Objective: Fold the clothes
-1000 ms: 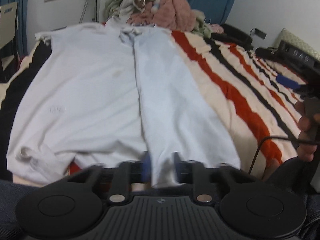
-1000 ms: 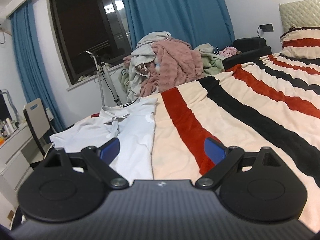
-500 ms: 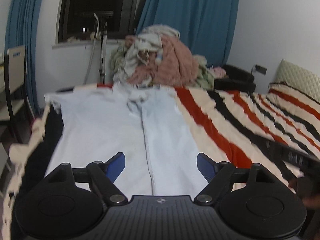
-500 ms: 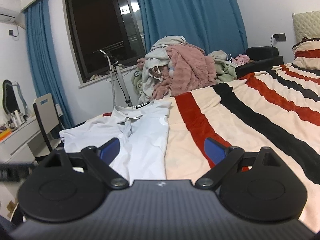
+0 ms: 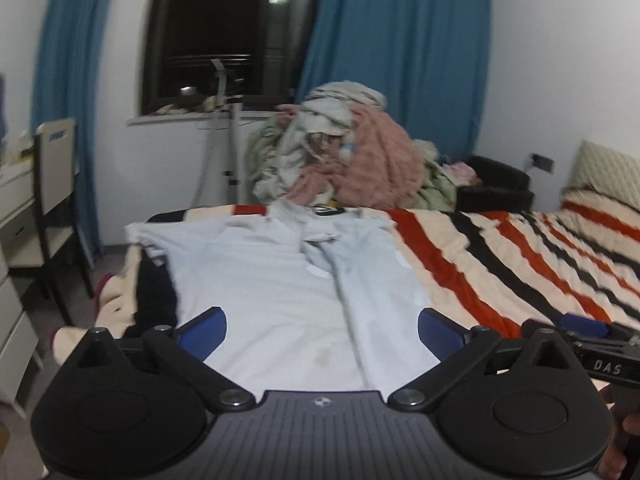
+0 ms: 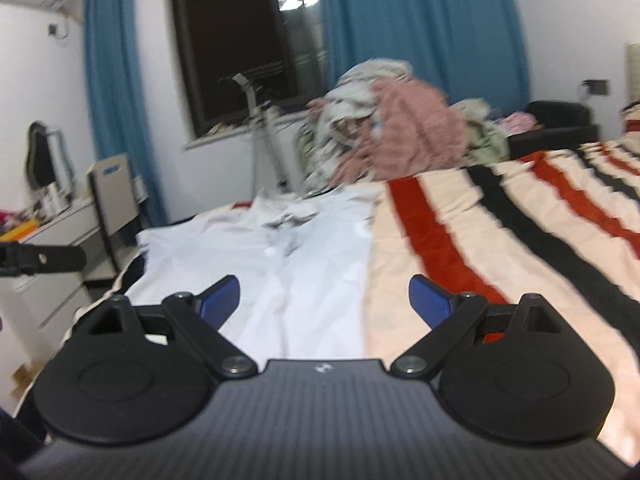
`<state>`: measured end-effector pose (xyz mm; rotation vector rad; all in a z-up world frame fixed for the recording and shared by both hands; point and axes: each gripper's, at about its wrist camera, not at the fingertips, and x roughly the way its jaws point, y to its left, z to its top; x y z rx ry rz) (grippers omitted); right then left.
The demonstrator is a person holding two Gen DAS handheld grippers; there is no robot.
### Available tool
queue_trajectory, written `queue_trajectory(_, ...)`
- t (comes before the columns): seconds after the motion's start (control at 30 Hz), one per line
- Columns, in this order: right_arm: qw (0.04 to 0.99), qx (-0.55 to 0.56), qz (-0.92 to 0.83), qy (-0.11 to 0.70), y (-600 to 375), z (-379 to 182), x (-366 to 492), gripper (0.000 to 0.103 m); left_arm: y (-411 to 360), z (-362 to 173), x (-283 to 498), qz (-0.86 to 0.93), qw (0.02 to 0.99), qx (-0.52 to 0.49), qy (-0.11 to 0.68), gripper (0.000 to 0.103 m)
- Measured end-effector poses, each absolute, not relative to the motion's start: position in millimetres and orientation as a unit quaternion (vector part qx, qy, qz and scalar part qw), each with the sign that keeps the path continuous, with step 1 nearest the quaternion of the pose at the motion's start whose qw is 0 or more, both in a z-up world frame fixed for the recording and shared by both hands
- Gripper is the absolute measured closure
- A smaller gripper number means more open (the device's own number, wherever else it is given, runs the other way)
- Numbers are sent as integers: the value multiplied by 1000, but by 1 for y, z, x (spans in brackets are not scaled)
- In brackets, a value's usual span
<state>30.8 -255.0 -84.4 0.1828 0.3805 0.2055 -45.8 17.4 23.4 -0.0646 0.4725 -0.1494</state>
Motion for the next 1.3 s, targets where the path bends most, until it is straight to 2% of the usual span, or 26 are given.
queue_trajectory(0.33,942,24,220,254,-126,-78,176,11,102,8,-40,-34,961,-116,248,0)
queue_trajectory(0.47,925,19,261,275,-44,-90,255,11,121,-6,-35,-30,960,-143,240,0)
queue_trajectory(0.67,912,-39,321,253,90,-116,346,11,149,-45,3,13,943,-193,272,0)
queue_trajectory(0.83,906,-30,314,283,156,-140,410,13,172,-71,24,32,924,-251,286,1)
queue_trajectory(1.0,911,-1,295,288,156,-158,438,36,192,-98,40,52,910,-280,300,1)
queue_trajectory(1.03,913,10,289,287,150,-158,440,47,195,-102,42,53,907,-289,301,1)
queue_trajectory(1.07,915,22,283,286,144,-158,443,68,197,-105,44,55,906,-293,299,1)
queue_trajectory(1.1,917,33,278,285,139,-158,445,81,199,-107,46,58,907,-292,296,1)
queue_trajectory(1.13,919,45,272,283,133,-157,447,88,201,-108,47,62,909,-288,294,1)
queue_trajectory(1.3,939,69,244,233,90,-127,439,91,198,-107,48,69,918,-267,284,1)
